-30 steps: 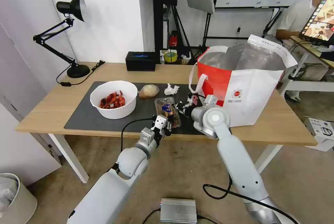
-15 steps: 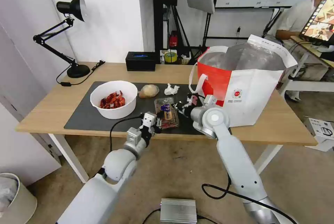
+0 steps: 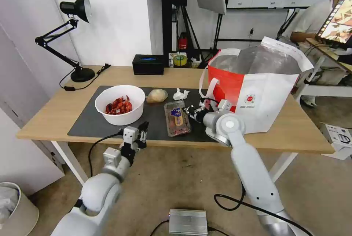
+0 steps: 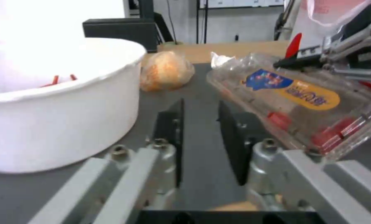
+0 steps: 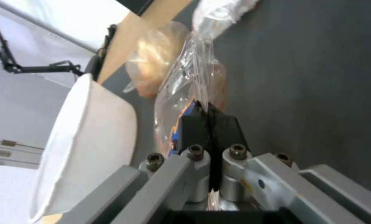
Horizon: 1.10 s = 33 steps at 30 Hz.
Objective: Pick up the trash from the table and place it into the takeout bag.
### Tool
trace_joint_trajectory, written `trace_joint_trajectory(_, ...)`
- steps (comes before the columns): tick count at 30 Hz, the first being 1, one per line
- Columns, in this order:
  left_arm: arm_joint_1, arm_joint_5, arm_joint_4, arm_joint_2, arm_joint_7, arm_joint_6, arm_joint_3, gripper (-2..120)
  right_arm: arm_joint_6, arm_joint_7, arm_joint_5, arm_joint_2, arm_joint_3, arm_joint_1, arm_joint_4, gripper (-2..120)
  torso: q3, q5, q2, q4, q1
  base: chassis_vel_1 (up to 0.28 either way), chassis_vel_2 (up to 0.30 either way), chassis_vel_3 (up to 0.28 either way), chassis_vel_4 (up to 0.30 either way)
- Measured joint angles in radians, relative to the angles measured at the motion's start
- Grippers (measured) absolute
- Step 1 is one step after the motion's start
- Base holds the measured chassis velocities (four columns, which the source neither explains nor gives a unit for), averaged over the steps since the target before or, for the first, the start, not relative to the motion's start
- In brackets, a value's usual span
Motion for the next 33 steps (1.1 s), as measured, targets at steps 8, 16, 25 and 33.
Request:
trace_joint_trajectory(8,0.065,0.007,-0.028,-0.034,0.004,-0.014,-0.031,63,0.010,-0.016,0.000,-0.020,0.004,-0.003,0.058,0,0.000,0.0001,0.000,-0.0001,0.000,0.000,0.000,0.000,0.000)
trace_joint_trajectory(16,0.096,0.010,-0.050,-0.041,0.005,-0.019,-0.059,93,0.025,-0.036,0.006,-0.048,0.011,0.018,0.138,0,0.000,0.0000,0.000,-0.0001,0.000,0.000,0.000,0.000,0.000)
trace_joint_trajectory(25,0.104,0.011,-0.071,-0.040,0.005,-0.020,-0.070,100,0.057,-0.039,0.021,-0.095,0.039,0.078,0.249,0,0.000,0.0001,0.000,-0.0001,0.000,0.000,0.000,0.000,0.000)
trace_joint_trajectory(33,0.110,0.016,-0.080,-0.041,0.005,-0.020,-0.072,100,0.086,-0.036,0.031,-0.146,0.077,0.146,0.311,0,0.000,0.0002,0.000,-0.0001,0.000,0.000,0.000,0.000,0.000)
